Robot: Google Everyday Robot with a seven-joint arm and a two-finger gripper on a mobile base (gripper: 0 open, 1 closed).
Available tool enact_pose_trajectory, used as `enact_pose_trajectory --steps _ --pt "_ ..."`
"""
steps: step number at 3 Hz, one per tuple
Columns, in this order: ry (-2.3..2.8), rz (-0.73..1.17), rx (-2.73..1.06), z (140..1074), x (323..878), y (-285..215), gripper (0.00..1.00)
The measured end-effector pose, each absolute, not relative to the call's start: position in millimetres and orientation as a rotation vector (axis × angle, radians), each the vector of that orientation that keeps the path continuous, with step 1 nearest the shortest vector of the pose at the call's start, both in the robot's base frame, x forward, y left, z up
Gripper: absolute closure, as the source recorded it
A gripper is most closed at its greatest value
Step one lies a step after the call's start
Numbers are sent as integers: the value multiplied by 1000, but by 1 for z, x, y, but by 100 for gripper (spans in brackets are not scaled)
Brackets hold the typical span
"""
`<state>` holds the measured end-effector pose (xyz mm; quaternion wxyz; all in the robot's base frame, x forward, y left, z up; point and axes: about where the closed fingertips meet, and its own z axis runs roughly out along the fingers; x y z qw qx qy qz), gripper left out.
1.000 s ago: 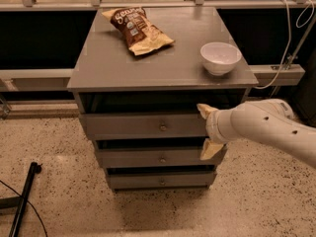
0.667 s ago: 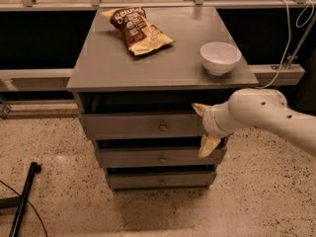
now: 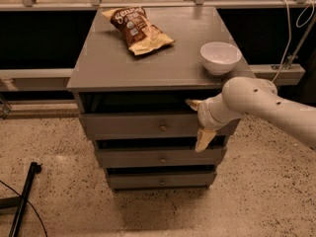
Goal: Open top drawer
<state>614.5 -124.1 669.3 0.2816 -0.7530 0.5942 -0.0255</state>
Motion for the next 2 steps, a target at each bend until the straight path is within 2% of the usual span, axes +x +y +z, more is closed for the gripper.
enact_pose_trajectory --steps 1,2 --pt "1609 -87 -2018 663 623 -124 0" --pt "1651 -113 -2013 655 630 -124 7"
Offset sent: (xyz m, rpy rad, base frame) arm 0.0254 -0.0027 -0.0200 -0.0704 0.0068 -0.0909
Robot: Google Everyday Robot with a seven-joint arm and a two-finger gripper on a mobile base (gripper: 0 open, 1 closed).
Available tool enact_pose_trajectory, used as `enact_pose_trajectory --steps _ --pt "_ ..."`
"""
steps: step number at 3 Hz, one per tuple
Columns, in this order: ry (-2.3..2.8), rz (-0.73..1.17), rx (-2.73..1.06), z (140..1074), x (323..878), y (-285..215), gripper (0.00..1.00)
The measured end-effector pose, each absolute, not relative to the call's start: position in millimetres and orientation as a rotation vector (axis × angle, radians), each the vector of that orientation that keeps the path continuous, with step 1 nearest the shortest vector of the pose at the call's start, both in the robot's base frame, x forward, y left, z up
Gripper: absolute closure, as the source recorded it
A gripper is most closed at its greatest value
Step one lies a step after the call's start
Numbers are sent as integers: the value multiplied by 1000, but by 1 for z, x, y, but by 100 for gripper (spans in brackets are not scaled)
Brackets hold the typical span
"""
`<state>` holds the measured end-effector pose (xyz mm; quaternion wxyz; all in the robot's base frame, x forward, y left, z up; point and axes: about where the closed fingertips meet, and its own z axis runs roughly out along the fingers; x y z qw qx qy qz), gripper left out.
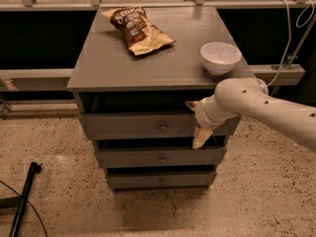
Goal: Open top drawer
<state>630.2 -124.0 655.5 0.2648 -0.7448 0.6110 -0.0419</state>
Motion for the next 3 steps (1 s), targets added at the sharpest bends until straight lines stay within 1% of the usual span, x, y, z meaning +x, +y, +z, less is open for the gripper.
enact_pose_trajectory --steps 1,2,3 --pt "1688 -115 -2017 643 635 -123 9" --pt "1704 -101 -2021 636 637 -121 21" --pt "1714 -98 -2022 633 639 -121 25"
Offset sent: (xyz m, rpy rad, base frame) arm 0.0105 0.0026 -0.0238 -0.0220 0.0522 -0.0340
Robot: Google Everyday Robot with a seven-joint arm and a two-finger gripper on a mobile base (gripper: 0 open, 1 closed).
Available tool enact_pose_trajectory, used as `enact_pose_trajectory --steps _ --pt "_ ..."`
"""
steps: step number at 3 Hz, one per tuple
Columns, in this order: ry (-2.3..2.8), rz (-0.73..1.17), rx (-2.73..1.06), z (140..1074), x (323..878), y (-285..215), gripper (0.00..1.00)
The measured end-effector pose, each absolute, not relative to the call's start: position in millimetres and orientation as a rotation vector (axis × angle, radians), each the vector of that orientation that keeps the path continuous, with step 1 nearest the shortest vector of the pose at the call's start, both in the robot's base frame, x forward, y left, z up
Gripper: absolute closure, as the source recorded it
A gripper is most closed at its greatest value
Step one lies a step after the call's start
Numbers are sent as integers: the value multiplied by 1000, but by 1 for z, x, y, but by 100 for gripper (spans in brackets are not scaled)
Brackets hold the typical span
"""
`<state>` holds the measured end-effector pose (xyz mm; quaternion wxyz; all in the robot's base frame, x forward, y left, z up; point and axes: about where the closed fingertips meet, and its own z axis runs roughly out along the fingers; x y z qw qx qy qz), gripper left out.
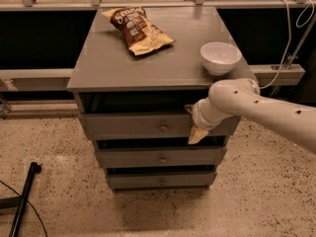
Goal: Open top drawer
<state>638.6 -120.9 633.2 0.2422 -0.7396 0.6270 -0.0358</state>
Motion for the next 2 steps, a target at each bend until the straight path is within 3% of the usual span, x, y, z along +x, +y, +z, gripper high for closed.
enact_pose_trajectory --steps 2 --pt "1690 -103 -2025 642 616 -125 22"
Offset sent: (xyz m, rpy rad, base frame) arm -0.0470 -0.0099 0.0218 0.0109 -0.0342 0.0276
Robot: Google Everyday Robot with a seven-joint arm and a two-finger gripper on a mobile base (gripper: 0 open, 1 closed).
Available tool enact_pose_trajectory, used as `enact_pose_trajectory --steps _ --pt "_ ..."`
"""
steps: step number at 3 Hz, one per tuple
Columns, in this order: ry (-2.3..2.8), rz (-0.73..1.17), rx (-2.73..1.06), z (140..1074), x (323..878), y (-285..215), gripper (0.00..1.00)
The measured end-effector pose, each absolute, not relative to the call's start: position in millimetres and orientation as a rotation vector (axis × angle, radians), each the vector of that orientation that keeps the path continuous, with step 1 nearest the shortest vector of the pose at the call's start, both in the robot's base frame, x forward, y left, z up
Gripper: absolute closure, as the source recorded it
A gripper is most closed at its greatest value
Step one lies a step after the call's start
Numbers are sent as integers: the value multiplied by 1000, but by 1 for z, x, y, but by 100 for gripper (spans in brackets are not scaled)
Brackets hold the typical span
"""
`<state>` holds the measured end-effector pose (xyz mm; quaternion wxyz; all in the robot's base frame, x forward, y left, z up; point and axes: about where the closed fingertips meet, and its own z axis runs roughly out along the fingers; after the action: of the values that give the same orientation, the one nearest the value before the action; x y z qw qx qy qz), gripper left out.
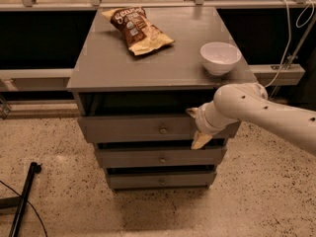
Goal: Open top drawer
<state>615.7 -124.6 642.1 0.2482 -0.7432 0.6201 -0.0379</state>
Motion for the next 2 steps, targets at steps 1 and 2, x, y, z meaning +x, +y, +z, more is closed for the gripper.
enact_pose_trajectory --steps 1,2 --pt "1648 -113 -2033 659 582 -131 18" --pt "1590 -123 -2056 676 548 -133 15"
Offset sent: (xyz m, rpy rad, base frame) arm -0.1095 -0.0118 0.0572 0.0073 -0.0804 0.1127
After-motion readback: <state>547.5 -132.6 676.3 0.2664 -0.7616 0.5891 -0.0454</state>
